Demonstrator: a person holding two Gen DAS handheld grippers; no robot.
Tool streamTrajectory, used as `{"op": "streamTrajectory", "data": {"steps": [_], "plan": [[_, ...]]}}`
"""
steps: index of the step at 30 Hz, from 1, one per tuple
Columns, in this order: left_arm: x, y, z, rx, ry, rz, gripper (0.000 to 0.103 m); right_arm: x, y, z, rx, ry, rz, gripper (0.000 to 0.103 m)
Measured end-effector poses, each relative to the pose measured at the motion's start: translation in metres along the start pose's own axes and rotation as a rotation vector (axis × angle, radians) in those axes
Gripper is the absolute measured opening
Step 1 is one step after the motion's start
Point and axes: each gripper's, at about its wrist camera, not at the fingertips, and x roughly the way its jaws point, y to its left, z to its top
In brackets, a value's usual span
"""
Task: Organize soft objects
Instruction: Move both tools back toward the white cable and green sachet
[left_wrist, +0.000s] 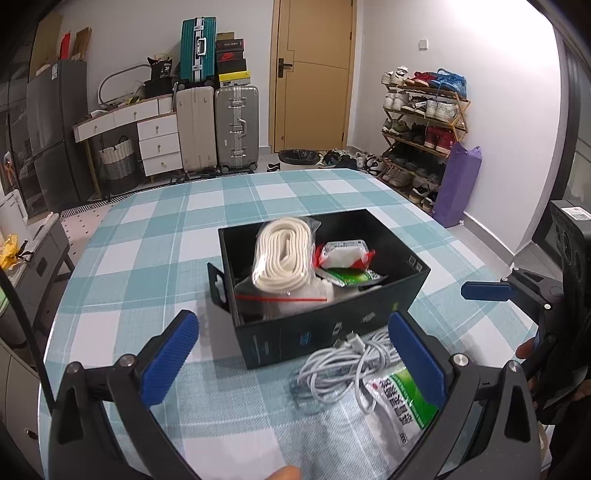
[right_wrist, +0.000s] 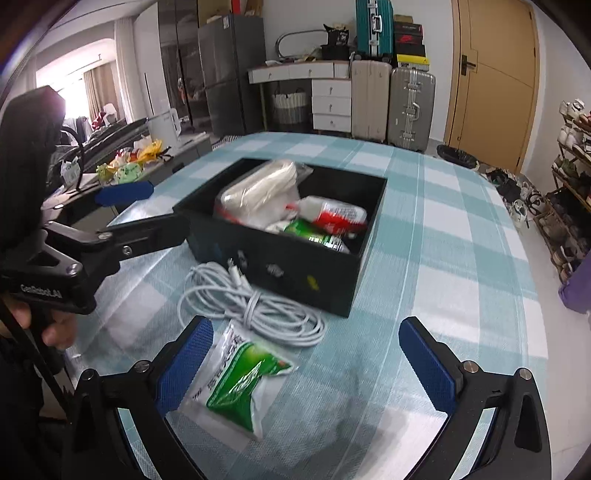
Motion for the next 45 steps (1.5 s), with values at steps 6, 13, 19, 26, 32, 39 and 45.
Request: {"op": "streamTrajectory", "data": {"steps": [6,13,19,26,32,39,45], "plan": [[-0.004,0.002,-0.014,-0.007,0.004,0.005,0.103,0.010,0.008,-0.007,-0.016,0.037,0.005,0.102],[0.003,0.009,-0.033,-0.027,0.043,0.014,0.103,0.024,0.013,-0.013,-0.037,0.094,0.007,0.102],[0.007,0.013,-0.043,-0.047,0.074,0.023,0.103,0.036,0.020,-0.018,-0.051,0.142,0.020,0.102],[0.005,0.015,-0.044,-0.054,0.070,0.030,0.103,0.042,0.029,-0.020,-0.066,0.162,0.024,0.102],[0.007,0.016,-0.043,-0.059,0.076,0.034,0.103,0.045,0.029,-0.023,-0.078,0.176,0.018,0.102],[0.006,0.013,-0.042,-0.043,0.079,0.031,0.103,0.037,0.006,-0.030,-0.074,0.191,-0.009,0.102],[0.004,0.011,-0.042,-0.037,0.079,0.025,0.103,0.030,0.002,-0.031,-0.067,0.192,-0.005,0.102]]}}
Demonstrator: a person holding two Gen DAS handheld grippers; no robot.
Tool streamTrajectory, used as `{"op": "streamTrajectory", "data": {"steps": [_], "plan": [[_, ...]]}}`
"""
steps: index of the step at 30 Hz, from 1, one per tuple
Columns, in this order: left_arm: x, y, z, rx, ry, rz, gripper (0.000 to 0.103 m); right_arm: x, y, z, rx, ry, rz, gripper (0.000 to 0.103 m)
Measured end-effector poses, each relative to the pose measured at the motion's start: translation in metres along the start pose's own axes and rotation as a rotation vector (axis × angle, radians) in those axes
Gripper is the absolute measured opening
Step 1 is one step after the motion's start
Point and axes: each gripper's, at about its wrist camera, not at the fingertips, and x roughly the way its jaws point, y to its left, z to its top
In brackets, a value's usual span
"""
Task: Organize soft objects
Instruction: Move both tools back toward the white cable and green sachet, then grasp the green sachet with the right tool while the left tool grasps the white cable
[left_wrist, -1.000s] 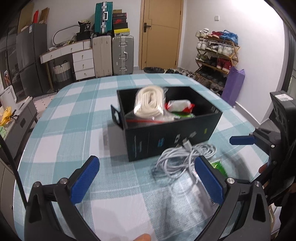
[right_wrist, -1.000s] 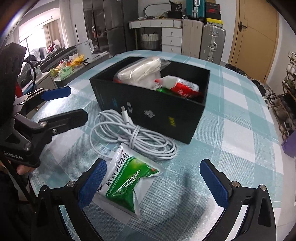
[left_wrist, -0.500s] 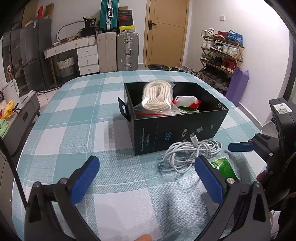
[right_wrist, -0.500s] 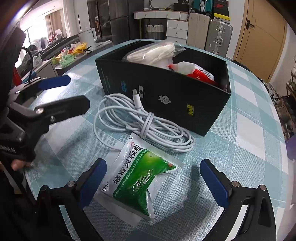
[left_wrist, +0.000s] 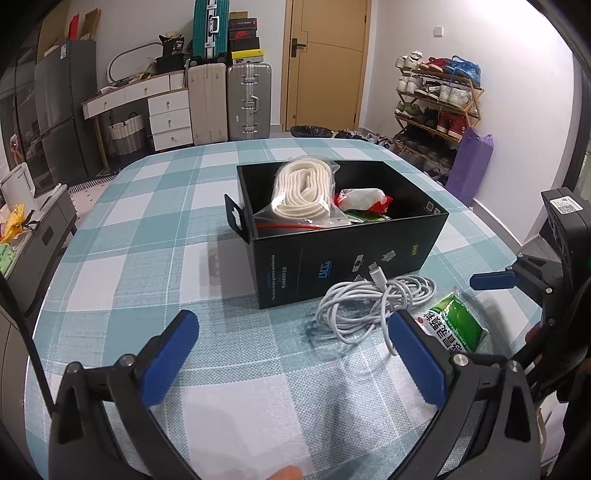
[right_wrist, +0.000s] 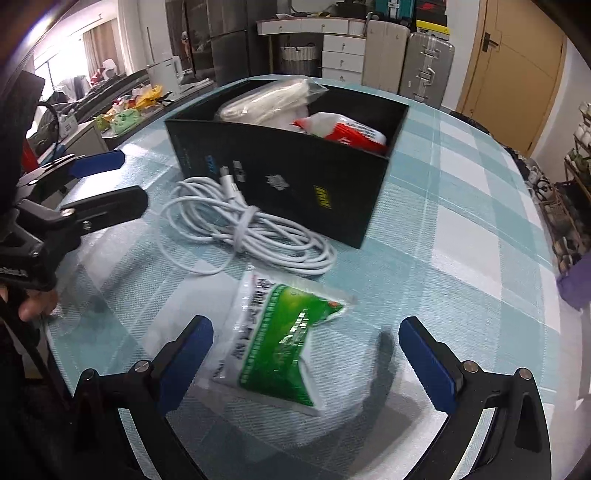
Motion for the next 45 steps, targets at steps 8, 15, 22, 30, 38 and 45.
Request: {"op": "streamTrajectory", "data": {"steps": [8,15,22,30,38,45], "plan": [[0.000,-0.004,0.001,0.011,0.000,-0.007,0.103,0.008,0.007,0.001,-0.026,0.030,-0.022,0.101],[0.004,-0.009,0.000,0.023,0.013,-0.032,0.103,0.008,-0.009,-0.001,0.014,0.039,-0.012,0.098],[0.014,-0.018,0.000,0.042,0.040,-0.046,0.103,0.007,-0.009,0.000,0.028,0.035,-0.005,0.097],[0.035,-0.016,0.005,-0.008,0.112,-0.037,0.103,0.006,-0.009,-0.005,0.022,0.026,-0.006,0.097],[0.047,-0.009,0.005,-0.059,0.157,-0.087,0.081,0.005,-0.009,-0.007,0.019,0.018,-0.005,0.097],[0.045,-0.016,0.004,-0.054,0.159,-0.157,0.041,0.005,-0.008,-0.007,0.016,0.015,-0.002,0.098]]}}
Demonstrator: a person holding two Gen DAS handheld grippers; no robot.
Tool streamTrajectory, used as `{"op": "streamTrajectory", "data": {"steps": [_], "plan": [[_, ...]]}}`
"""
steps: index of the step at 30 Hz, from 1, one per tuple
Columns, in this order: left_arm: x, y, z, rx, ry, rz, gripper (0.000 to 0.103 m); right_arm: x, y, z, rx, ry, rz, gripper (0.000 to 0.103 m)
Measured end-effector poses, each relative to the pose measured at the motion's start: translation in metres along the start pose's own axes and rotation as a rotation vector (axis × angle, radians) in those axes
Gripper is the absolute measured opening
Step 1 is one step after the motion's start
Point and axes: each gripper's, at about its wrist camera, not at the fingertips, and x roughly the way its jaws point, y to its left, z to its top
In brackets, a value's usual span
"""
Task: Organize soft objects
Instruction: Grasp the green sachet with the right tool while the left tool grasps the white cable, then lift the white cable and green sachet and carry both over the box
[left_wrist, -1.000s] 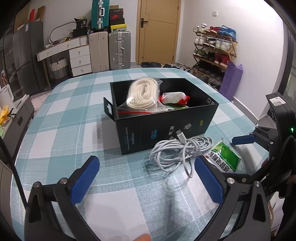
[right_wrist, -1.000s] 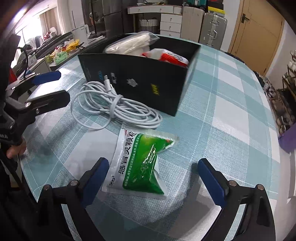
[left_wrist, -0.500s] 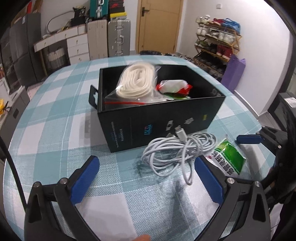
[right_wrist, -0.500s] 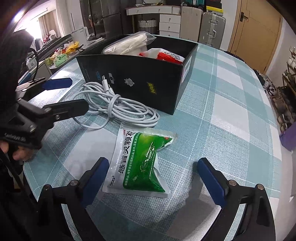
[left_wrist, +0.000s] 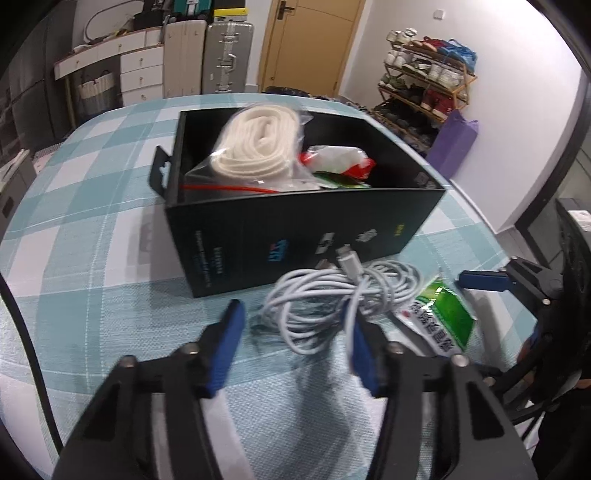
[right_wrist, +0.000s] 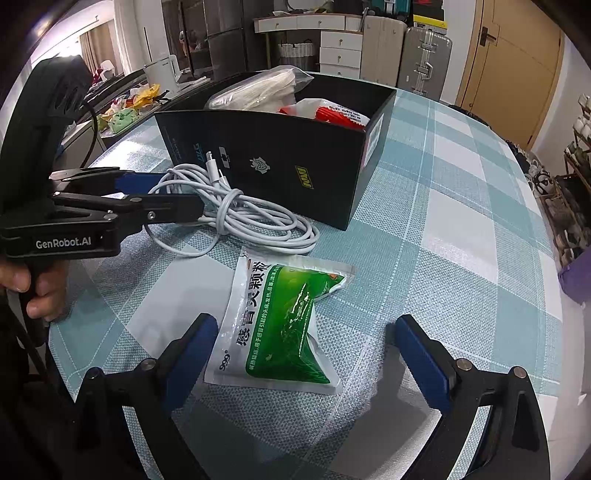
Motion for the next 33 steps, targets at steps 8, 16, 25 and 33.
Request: {"op": "streamTrajectory", "data": {"steps": [8,16,25,33], "plan": [[-0.009,0.008,-0.003,-0.055,-0.036,0.026,0.028,-0.005,0.003,0.000,-0.010,-0.013,0.011,0.082],[-0.020,0.013,-0.005,-0.060,-0.071,0.016,0.021,-0.009,0.005,0.002,-0.029,-0.030,0.025,0.048],[-0.026,0.010,-0.007,-0.025,-0.086,0.012,0.011,-0.014,0.007,0.002,-0.058,-0.047,0.017,0.034],[-0.041,0.009,-0.005,-0.024,-0.122,-0.001,0.011,-0.023,0.006,0.003,-0.057,-0.076,0.020,0.034]]}}
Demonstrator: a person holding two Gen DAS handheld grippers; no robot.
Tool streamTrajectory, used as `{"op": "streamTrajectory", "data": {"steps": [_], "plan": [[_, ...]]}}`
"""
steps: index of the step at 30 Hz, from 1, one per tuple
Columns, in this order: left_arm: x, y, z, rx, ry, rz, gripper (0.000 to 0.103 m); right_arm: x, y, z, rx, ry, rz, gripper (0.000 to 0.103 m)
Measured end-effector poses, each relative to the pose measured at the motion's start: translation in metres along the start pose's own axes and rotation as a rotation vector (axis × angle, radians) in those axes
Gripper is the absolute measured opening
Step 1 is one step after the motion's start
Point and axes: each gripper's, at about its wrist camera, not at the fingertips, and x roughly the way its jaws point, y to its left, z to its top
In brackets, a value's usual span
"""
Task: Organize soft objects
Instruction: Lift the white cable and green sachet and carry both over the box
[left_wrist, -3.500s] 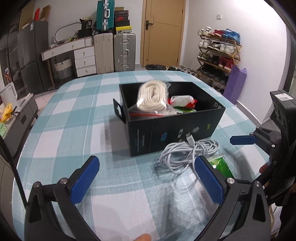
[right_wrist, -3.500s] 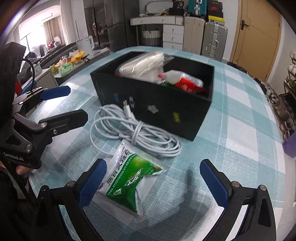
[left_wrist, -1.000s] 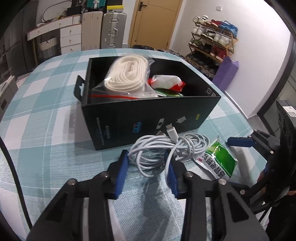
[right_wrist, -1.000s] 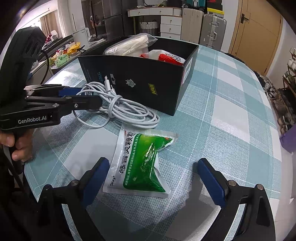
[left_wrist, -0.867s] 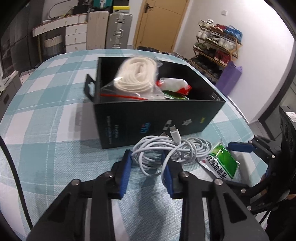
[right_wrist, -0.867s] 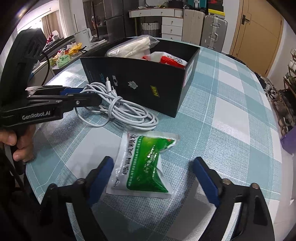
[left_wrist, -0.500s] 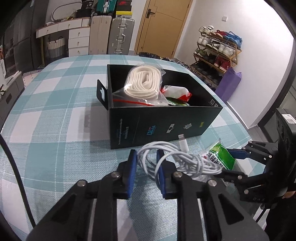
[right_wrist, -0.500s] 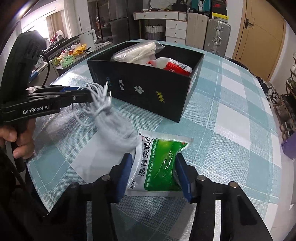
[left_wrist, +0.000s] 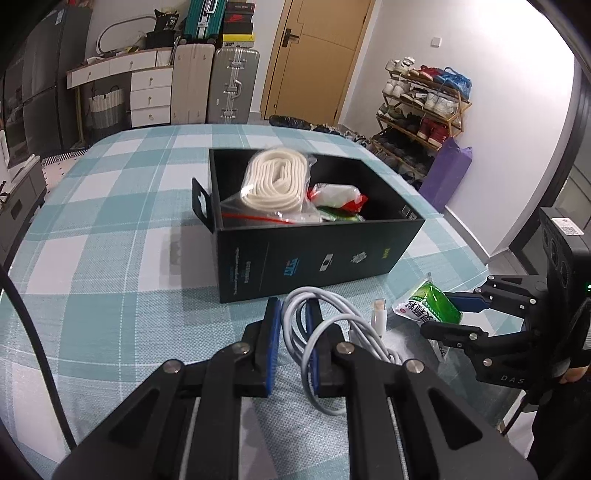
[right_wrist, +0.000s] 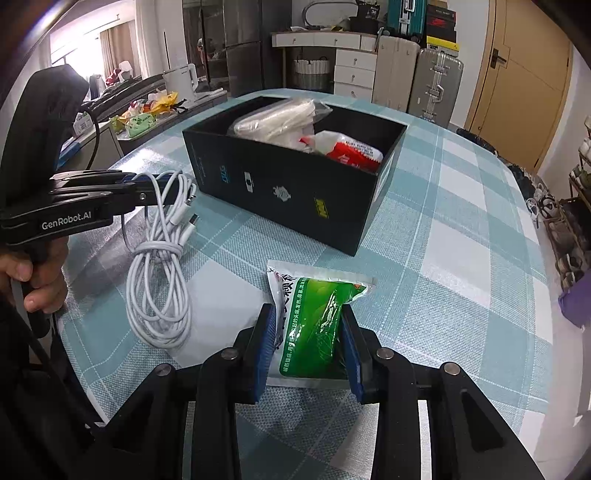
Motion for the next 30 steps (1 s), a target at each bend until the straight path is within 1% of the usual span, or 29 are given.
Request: {"op": "streamTrajectory", "data": {"steps": [10,19,23,30], "plan": [[-0.020,0.001,0.011,-0.005,-0.055,0.003,0.011,-0.022,0.000,0.004,-0.001,-0.054,-0.012,0.034],[-0.034,0.014,0.030,-0.057,-0.113,0.030,0.011,-0.048,0.003,0.011,0.022,-0.135,-0.022,0.034],[-0.034,0.022,0.042,-0.086,-0.141,0.050,0.011,-0.055,0.003,0.018,0.038,-0.167,-0.026,0.034],[-0.028,0.026,0.058,-0.098,-0.167,0.077,0.011,-0.059,0.003,0.033,0.064,-0.209,-0.030,0.034]]}}
